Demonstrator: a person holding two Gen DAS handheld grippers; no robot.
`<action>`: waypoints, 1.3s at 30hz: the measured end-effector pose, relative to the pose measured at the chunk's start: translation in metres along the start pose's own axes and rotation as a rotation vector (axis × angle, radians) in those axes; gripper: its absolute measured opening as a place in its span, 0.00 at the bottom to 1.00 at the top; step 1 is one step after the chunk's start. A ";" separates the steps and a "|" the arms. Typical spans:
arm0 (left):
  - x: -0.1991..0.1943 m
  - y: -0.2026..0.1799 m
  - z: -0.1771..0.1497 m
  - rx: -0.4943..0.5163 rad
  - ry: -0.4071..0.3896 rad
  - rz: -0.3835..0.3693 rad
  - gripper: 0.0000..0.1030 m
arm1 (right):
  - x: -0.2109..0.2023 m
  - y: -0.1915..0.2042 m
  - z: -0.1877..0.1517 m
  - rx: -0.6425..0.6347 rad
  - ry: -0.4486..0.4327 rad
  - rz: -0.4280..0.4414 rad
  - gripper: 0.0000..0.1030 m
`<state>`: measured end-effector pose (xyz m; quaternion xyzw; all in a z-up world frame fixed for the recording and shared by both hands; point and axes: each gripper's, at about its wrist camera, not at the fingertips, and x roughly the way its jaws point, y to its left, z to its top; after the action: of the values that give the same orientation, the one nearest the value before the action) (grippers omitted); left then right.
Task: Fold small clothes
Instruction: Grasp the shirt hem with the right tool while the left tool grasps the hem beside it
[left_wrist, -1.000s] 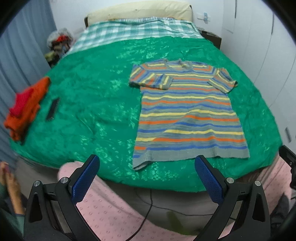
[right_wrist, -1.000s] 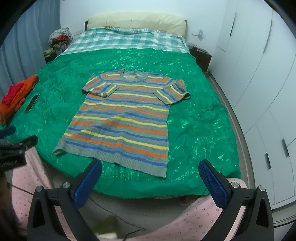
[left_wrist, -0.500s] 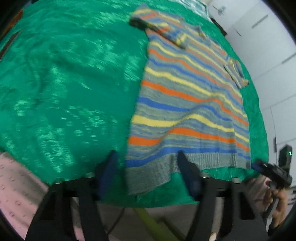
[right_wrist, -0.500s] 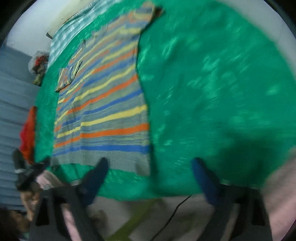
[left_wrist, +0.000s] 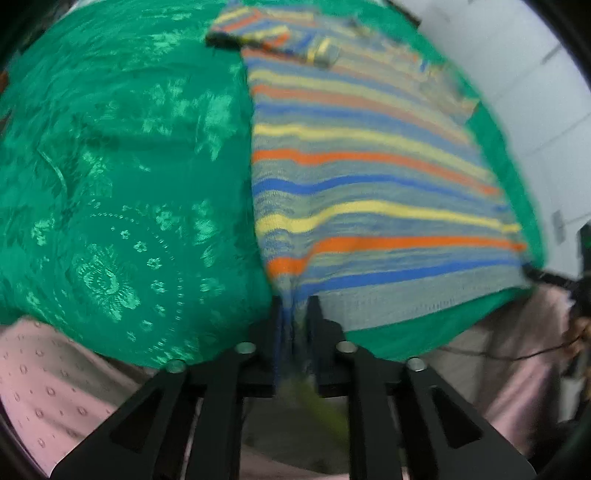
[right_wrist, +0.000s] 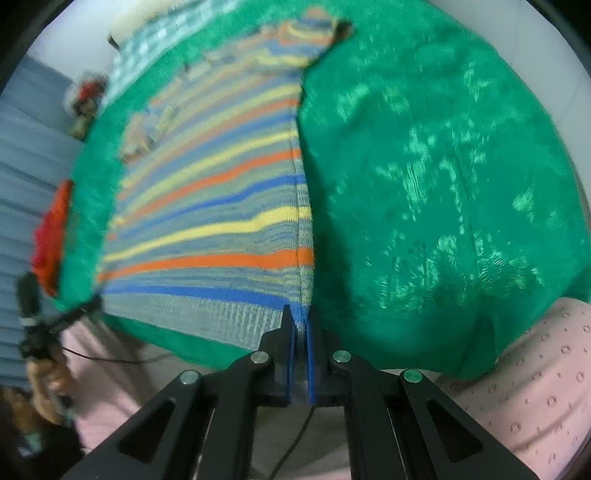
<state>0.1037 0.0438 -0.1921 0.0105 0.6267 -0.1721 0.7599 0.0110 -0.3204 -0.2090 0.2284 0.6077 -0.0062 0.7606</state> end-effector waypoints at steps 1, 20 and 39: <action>0.004 0.001 0.000 -0.009 0.011 0.004 0.34 | 0.011 -0.001 0.003 0.002 0.019 -0.024 0.04; -0.005 0.003 0.010 -0.080 -0.022 0.103 0.00 | 0.011 -0.005 0.009 -0.029 0.008 -0.148 0.04; 0.005 -0.065 0.005 0.010 -0.055 0.375 0.74 | 0.033 -0.003 0.007 -0.003 0.023 -0.198 0.31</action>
<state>0.0911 -0.0193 -0.1827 0.1262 0.5917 -0.0311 0.7956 0.0254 -0.3173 -0.2391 0.1660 0.6361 -0.0779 0.7495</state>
